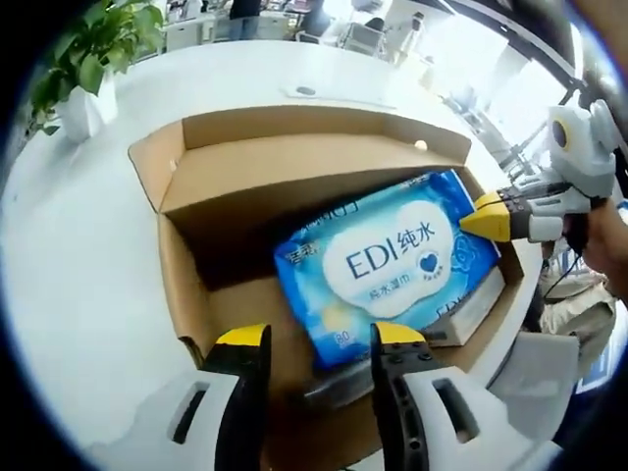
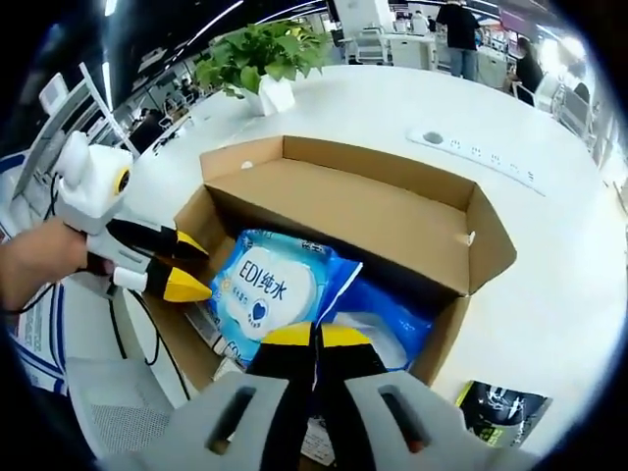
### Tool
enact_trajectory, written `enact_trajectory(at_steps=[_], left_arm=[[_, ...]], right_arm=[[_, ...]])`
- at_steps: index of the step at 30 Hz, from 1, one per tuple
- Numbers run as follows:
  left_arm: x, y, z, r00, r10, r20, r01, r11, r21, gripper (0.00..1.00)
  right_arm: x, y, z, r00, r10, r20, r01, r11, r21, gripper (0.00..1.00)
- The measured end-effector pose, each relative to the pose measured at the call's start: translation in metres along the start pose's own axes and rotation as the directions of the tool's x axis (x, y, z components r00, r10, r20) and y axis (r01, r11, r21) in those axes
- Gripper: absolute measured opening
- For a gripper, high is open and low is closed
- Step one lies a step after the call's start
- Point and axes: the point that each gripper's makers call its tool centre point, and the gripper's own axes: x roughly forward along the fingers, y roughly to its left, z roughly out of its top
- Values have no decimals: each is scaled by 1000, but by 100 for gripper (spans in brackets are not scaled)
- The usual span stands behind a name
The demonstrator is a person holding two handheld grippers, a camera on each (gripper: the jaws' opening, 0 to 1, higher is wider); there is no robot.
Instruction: Operate the shoe box by opening the lid, removing the specified soft item, and placing it in the target area until the item is outside and the box remains undamaged.
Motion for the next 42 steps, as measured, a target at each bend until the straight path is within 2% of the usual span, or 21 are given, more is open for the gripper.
enact_trajectory(at_steps=[2, 4, 9, 11, 12, 13, 14, 15, 19, 24, 28, 31, 42], left_arm=[[1, -6, -1, 999, -21, -31, 21, 1000, 3, 40], [3, -10, -1, 999, -23, -36, 23, 999, 23, 40], [13, -15, -8, 996, -59, -66, 58, 998, -10, 36], [15, -15, -8, 996, -71, -60, 69, 997, -36, 32], [16, -20, -7, 993, -112, -49, 107, 989, -99, 29], [17, -20, -9, 991, -121, -55, 113, 985, -128, 26], [18, -15, -10, 992, -107, -62, 100, 990, -99, 25], [19, -14, -10, 993, -105, -62, 98, 990, -102, 26], [22, -17, -9, 990, -128, -54, 118, 981, -152, 25], [24, -20, -9, 991, -125, -50, 118, 985, -128, 22], [21, -18, -4, 991, -128, -25, 124, 986, -115, 6], [20, -17, -4, 992, -124, -25, 122, 989, -89, 2], [10, -18, 2, 993, -114, 12, 114, 991, -72, 0]], right_arm=[[0, -2, -1, 1000, -5, -2, 5, 1000, 4, 0], [0, -5, -3, 1000, -9, -2, 9, 1000, 7, 0], [0, -12, -10, 1000, -14, -7, 14, 1000, 26, 0], [0, -13, -11, 1000, -15, -9, 15, 1000, 26, 0], [1, -13, -12, 1000, -14, -10, 14, 1000, 26, 0], [1, -13, -12, 1000, -14, -10, 15, 1000, 25, 0], [1, -13, -12, 1000, -15, -12, 15, 1000, 24, 0], [1, -13, -12, 1000, -12, -12, 13, 1000, 28, 0], [2, -12, -13, 1000, -11, -13, 11, 1000, 23, 0], [3, -12, -14, 1000, -7, -15, 7, 1000, 24, 0], [3, -12, -15, 1000, -8, -14, 9, 1000, 21, 0], [3, -12, -15, 1000, -8, -14, 9, 1000, 22, 0], [0, -10, -12, 1000, -9, -9, 9, 1000, 30, 0]])
